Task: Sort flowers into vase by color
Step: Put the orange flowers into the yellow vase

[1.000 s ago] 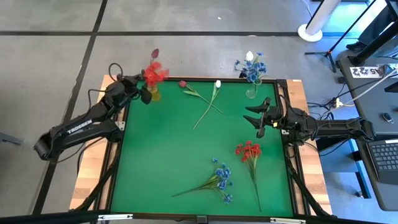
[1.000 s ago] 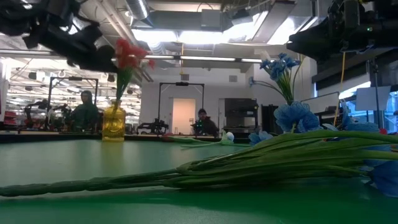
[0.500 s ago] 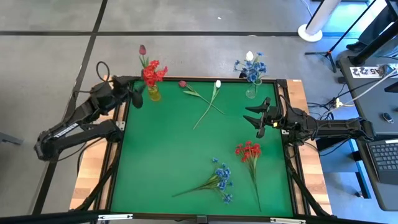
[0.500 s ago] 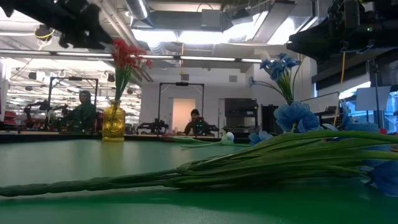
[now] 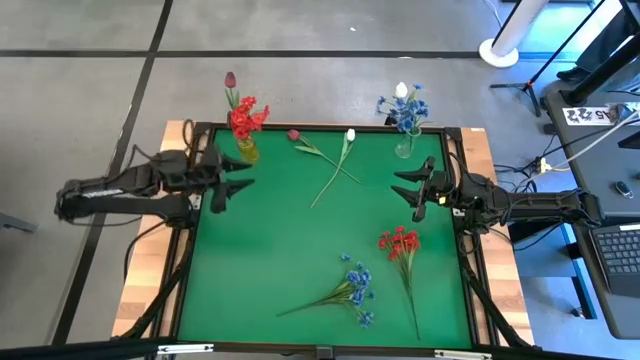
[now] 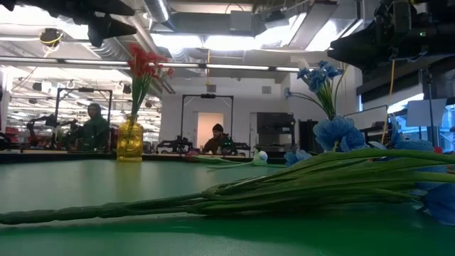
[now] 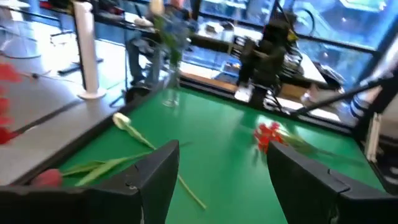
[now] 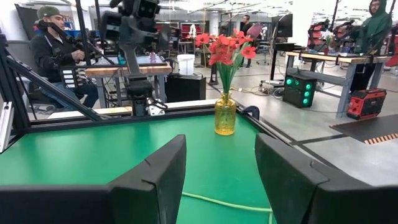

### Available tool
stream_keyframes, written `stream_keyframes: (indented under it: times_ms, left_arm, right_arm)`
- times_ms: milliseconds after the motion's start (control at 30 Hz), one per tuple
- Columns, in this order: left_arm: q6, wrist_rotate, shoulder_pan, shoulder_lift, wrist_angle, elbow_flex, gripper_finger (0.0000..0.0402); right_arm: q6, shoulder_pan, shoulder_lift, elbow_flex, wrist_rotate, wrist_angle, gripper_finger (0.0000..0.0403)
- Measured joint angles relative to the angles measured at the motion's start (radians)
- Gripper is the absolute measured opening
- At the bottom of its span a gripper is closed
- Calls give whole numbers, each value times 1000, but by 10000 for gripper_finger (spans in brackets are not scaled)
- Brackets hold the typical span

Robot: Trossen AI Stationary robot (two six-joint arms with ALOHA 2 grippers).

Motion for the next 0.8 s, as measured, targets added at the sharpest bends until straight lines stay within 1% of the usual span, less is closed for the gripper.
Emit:
stream_keyframes:
  times_ms: [100, 133, 233, 300, 333, 433, 500, 633, 800]
  left_arm:
    - [4, -103, -80, 66, 3, 0, 227]
    - [-12, -123, -102, 91, 2, 0, 225]
    - [-87, -130, -172, 151, -9, 0, 222]
    - [-109, -146, -220, 189, -9, 0, 222]
    - [-110, -170, -244, 207, -9, 0, 222]
    - [-110, -290, -306, 266, -1, 0, 222]
    - [-110, -343, -331, 310, 8, -1, 222]
    - [-110, -356, -354, 412, 87, -1, 221]
    - [-110, -356, -374, 561, 203, -1, 221]
  right_arm:
    - [2, 0, 0, 0, 4, -2, 189]
    - [11, 0, 3, 0, 4, -7, 189]
    - [57, 0, 9, 0, 4, -33, 189]
    - [80, 0, 9, 0, 4, -55, 189]
    - [87, 0, 10, 0, 4, -59, 189]
    - [110, 0, 17, 0, 6, -81, 189]
    - [114, 0, 17, 0, 14, -85, 189]
    - [114, 0, 30, 0, 70, -68, 189]
    - [140, 0, 61, 0, 81, -65, 189]
